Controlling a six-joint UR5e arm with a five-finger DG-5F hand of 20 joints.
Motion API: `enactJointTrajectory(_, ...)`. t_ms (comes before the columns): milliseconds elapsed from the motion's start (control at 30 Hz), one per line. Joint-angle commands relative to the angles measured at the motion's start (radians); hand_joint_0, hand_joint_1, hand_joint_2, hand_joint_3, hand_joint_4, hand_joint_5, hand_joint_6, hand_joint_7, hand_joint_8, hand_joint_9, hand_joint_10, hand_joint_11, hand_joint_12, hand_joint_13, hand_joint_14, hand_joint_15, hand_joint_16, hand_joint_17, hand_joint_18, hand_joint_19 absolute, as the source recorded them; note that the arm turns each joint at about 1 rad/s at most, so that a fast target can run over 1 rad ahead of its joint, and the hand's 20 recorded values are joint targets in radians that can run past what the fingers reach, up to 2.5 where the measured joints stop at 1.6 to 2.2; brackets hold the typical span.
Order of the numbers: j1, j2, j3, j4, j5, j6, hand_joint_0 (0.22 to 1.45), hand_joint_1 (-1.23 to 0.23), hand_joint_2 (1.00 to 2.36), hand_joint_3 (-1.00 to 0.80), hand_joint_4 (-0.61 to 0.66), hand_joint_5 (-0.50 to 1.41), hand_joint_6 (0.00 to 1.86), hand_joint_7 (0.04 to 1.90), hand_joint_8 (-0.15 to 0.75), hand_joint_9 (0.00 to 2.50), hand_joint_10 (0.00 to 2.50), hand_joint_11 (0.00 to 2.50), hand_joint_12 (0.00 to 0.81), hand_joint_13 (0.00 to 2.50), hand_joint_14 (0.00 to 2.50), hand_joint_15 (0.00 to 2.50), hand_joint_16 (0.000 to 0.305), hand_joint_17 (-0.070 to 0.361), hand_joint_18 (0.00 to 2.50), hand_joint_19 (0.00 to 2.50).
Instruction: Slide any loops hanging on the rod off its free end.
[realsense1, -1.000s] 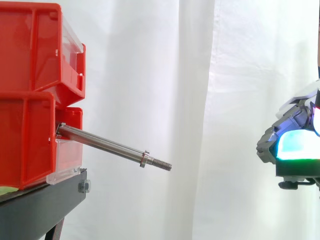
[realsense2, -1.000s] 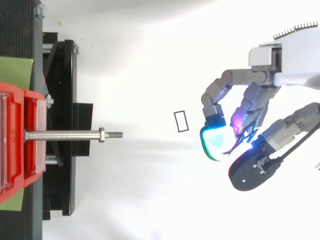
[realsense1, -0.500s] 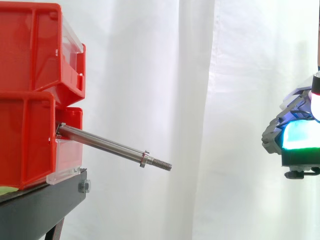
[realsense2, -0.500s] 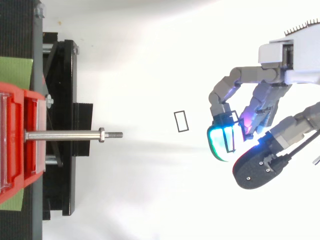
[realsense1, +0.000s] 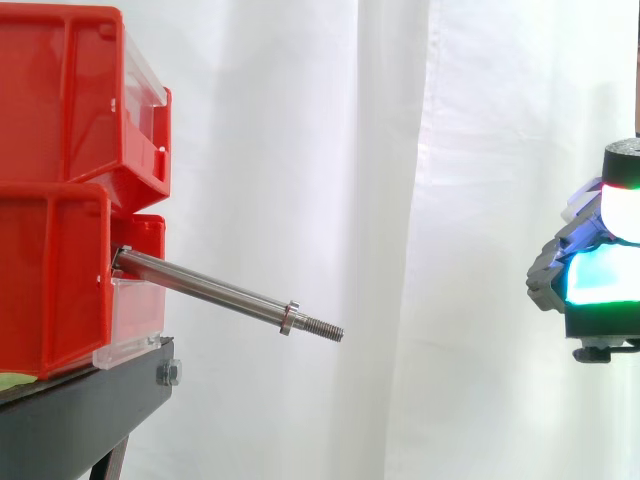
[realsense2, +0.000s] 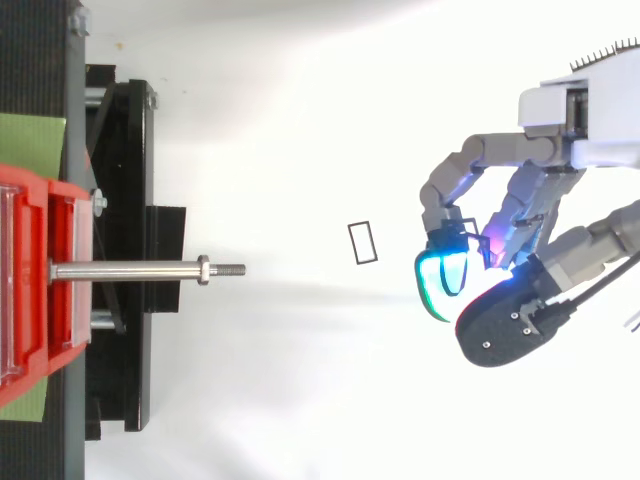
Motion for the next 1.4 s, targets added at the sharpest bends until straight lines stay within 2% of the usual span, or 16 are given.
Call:
enactJointTrajectory(0,0.0,0.0,0.0,-0.009,0.0,-0.003,0.62,-0.76,1.01,-0.36,0.17,-0.19,0.86,1.06,0.328,0.94,0.01,0.37,0.32,0.93,0.01,0.17,0.047,0.106,0.94,0.37)
enactJointTrajectory(300,0.0,0.0,0.0,-0.014,0.0,-0.003,0.66,-0.77,1.0,-0.5,0.15,-0.19,0.88,1.02,0.328,0.96,0.01,0.38,0.32,0.93,0.01,0.17,0.046,0.104,0.95,0.36)
enactJointTrajectory(600,0.0,0.0,0.0,-0.022,0.001,0.0,0.71,-0.84,1.0,-0.5,0.06,-0.19,0.88,1.05,0.327,0.97,0.01,0.37,0.313,0.94,0.01,0.16,0.045,0.101,0.96,0.34)
enactJointTrajectory(767,0.0,0.0,0.0,-0.065,-0.008,0.0,0.72,-0.85,1.0,-0.48,0.03,-0.2,0.89,1.14,0.326,0.97,0.01,0.38,0.311,0.94,0.01,0.16,0.045,0.101,0.97,0.34)
enactJointTrajectory(967,0.0,0.002,0.003,-0.135,-0.057,-0.001,0.69,-0.79,1.01,-0.38,0.02,-0.2,0.92,1.2,0.322,0.98,0.01,0.39,0.311,0.95,0.01,0.16,0.045,0.101,0.97,0.35)
enactJointTrajectory(1267,0.0,0.002,0.008,-0.146,-0.06,0.015,0.66,-0.75,1.01,-0.33,0.04,-0.2,0.93,1.21,0.327,1.0,0.01,0.4,0.316,0.95,0.01,0.17,0.046,0.103,0.96,0.37)
enactJointTrajectory(1367,0.0,0.002,0.025,-0.164,-0.059,0.022,0.66,-0.74,1.01,-0.34,0.04,-0.2,0.93,1.22,0.328,1.04,0.02,0.47,0.317,0.95,0.01,0.17,0.046,0.103,0.96,0.37)
